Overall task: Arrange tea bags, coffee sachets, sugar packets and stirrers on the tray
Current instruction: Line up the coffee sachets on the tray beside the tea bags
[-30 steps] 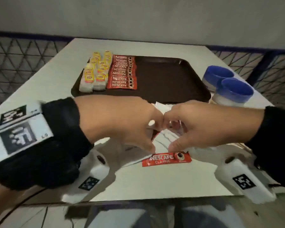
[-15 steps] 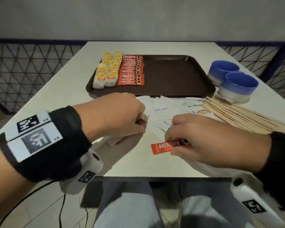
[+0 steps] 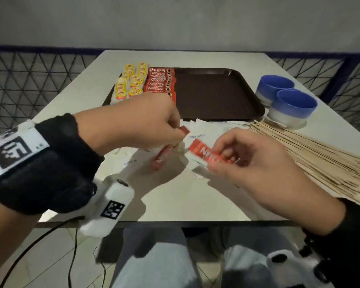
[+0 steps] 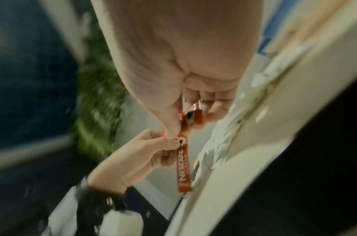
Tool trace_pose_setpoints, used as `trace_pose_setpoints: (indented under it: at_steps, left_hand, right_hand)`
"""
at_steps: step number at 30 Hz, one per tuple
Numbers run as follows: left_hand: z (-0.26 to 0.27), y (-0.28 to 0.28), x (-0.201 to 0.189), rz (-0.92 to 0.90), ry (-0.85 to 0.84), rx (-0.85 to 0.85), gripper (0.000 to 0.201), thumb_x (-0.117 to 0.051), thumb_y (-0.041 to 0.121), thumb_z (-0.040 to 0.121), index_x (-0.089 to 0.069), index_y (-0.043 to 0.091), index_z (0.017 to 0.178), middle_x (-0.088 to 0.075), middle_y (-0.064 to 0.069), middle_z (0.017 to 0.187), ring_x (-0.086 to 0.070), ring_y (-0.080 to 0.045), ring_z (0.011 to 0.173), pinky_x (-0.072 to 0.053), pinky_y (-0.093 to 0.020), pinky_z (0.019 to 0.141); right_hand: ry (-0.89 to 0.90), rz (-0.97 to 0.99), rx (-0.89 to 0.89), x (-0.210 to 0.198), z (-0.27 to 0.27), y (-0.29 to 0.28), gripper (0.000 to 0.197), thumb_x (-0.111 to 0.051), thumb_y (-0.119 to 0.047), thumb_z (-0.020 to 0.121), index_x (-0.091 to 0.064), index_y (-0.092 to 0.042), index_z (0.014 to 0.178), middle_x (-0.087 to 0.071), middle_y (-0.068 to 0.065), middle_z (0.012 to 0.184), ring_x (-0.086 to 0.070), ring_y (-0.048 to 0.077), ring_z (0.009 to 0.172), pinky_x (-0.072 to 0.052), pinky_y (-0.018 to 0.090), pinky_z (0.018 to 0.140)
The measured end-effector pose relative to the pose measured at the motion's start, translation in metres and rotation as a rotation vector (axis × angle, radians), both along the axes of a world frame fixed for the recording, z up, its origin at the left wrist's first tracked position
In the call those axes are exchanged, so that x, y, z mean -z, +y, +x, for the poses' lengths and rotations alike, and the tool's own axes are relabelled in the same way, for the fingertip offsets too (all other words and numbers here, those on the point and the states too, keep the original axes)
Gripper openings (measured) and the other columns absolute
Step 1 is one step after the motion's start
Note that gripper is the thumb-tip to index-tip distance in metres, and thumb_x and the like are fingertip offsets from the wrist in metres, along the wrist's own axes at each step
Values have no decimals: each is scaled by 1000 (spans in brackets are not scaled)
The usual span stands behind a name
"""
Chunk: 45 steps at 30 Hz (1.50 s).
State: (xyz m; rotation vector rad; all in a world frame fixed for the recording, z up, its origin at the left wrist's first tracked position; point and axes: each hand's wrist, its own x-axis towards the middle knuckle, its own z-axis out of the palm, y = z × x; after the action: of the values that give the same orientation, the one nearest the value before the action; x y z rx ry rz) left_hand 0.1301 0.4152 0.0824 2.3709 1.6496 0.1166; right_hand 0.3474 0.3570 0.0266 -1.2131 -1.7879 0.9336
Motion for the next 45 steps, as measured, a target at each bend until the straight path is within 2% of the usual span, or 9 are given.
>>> trace_pose_setpoints:
  at_steps: [4, 9, 12, 15, 19, 29, 34, 38, 45]
  left_hand:
    - [11, -6, -11, -132, -528, -34, 16, -71, 23, 89, -79, 13, 80, -73, 1, 65, -61, -4, 54, -46, -20, 54]
    - [29, -15, 6, -298, -785, -26, 8, -73, 11, 91, -79, 12, 86, -79, -6, 81, -73, -16, 72, -58, -34, 72]
    - [36, -11, 18, -145, -518, 45, 21, -70, 23, 95, -73, 27, 115, -76, 5, 113, -70, -14, 104, -56, -35, 97]
    - [42, -7, 18, 35, -18, 165, 50, -58, 39, 99, -48, 36, 147, -46, 9, 153, -39, -16, 143, -25, -22, 116]
    - [41, -18, 14, -247, 211, 207, 35, -55, 41, 98, -56, 35, 133, -46, 6, 145, -50, -23, 133, -41, -41, 110]
    - [51, -15, 34, -98, 292, 201, 81, -68, 34, 91, -19, 33, 156, -5, 0, 169, -11, -27, 157, -31, -45, 121]
    - [57, -9, 34, -200, 216, 210, 51, -64, 25, 86, -44, 33, 132, -35, -2, 147, -61, -30, 115, -55, -50, 88]
    - [52, -29, 40, -143, 192, 303, 42, -45, 26, 92, -47, 28, 134, -42, -6, 145, -57, -30, 126, -53, -51, 95]
    - [49, -21, 33, -27, 136, 272, 54, -61, 27, 92, -40, 29, 142, -38, -2, 146, -57, -28, 123, -53, -45, 94]
  right_hand:
    - [582, -217, 57, 10, -7, 2, 31, -74, -13, 81, -74, -13, 111, -78, 10, 90, -71, 23, 81, -57, 32, 69]
    - [373, -153, 164, 24, -5, -4, 17, -70, -37, 85, -80, -24, 91, -74, 3, 78, -66, 20, 65, -55, 30, 57]
    - [385, -124, 207, 30, 7, -11, 17, -66, -36, 90, -72, -22, 84, -66, 12, 70, -56, 32, 58, -49, 40, 51]
    - [531, -109, 311, 32, 20, -13, 22, -63, -40, 87, -67, -19, 83, -64, 14, 72, -53, 40, 57, -47, 38, 50]
    - [619, -145, 344, 29, 25, -13, 23, -58, -40, 91, -68, -24, 77, -67, 15, 72, -58, 39, 56, -50, 43, 53]
    - [583, -138, 324, 34, 23, -11, 21, -60, -40, 89, -70, -24, 79, -71, 16, 77, -66, 37, 60, -57, 49, 63]
    - [522, -179, 359, 36, 20, -10, 24, -61, -46, 86, -73, -26, 88, -76, 11, 82, -73, 34, 70, -57, 64, 83]
    - [520, -180, 376, 35, 20, -8, 28, -66, -53, 81, -74, -28, 89, -76, 11, 83, -74, 35, 71, -56, 67, 83]
    - [583, -172, 339, 34, 18, -7, 54, -80, -67, 62, -73, -19, 85, -70, 19, 74, -66, 36, 57, -58, 52, 62]
